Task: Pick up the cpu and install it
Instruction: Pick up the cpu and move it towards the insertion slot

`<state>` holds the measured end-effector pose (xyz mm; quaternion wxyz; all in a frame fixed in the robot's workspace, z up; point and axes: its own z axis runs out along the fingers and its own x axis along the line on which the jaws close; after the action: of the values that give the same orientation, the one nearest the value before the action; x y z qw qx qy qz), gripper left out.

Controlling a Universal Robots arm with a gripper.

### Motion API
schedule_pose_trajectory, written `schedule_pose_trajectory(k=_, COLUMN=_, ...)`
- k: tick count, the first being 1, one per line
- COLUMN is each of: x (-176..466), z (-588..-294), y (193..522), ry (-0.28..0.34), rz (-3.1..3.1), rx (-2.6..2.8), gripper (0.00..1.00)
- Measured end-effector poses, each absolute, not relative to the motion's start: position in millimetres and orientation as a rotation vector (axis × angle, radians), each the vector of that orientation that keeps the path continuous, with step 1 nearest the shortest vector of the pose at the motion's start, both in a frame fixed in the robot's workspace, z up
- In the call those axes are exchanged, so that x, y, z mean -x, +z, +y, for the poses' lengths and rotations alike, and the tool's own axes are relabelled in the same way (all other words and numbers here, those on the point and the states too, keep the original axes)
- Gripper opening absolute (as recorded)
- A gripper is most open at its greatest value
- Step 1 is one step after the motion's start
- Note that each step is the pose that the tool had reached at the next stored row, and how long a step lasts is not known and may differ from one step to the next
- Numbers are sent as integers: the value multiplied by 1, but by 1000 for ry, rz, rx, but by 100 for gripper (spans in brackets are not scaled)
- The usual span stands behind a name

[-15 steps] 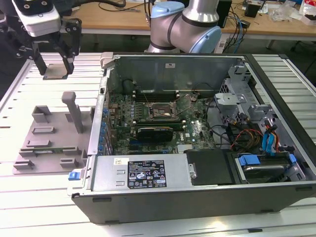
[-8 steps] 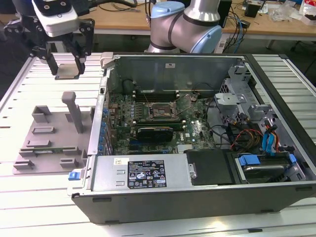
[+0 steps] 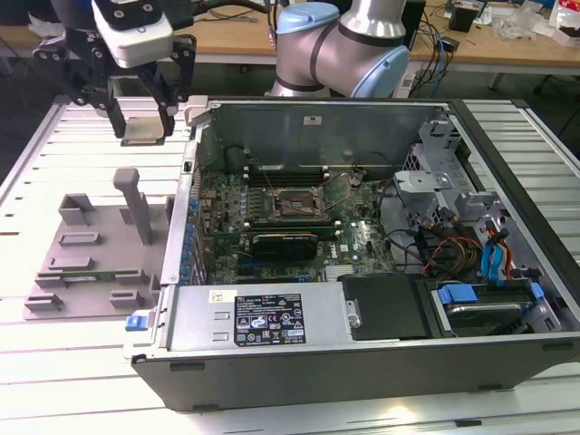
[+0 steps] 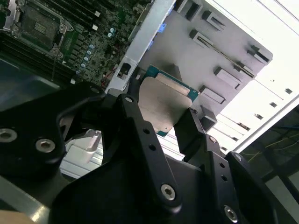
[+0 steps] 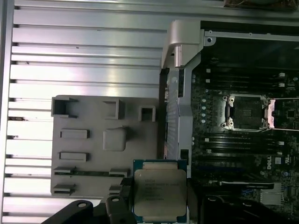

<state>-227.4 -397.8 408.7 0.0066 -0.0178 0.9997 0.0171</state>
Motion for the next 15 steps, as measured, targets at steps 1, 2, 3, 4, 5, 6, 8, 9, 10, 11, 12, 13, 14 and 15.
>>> schedule_pose_trajectory(k=1, x=224, z=-398, y=409, ry=54, rz=3127, rx=56, gripper=54)
schedule_pose_trajectory(k=2, x=222, z=-398, y=409, ry=54, rz=3127, rx=56, gripper=54)
schedule_pose_trajectory(k=3, x=220, z=-398, y=409, ry=54, rz=3127, rx=56, gripper=54)
schedule_pose_trajectory(k=4, x=218, z=-398, y=409, ry=54, rz=3127, rx=56, gripper=54)
schedule_pose_trajectory(k=5, x=216, z=-398, y=409, ry=54, rz=3127, rx=56, gripper=54)
schedule_pose_trajectory(k=6, x=214, z=-398, y=409, ry=54, rz=3127, rx=56, gripper=54)
schedule_pose_trajectory(k=8, x=207, z=-398, y=409, ry=54, rz=3127, rx=56, gripper=54)
schedule_pose_trajectory(k=9, x=202, z=-398, y=409, ry=54, rz=3127, rx=56, gripper=54)
schedule_pose_trajectory(k=10, x=198, z=-398, y=409, ry=53, rz=3127, rx=56, gripper=54)
schedule_pose_trajectory(k=11, x=194, z=-398, y=409, ry=54, rz=3127, rx=56, gripper=54)
schedule_pose_trajectory(k=12, x=191, z=-398, y=409, ry=54, rz=3127, rx=56, gripper=54)
schedule_pose_trajectory(k=13, x=188, z=-398, y=409, ry=54, rz=3127, rx=56, gripper=54)
schedule_pose_trajectory(k=14, x=184, z=-398, y=409, ry=54, rz=3127, rx=56, gripper=54)
schedule_pose_trajectory(k=15, x=177, z=-398, y=409, ry=54, rz=3127, rx=56, gripper=54)
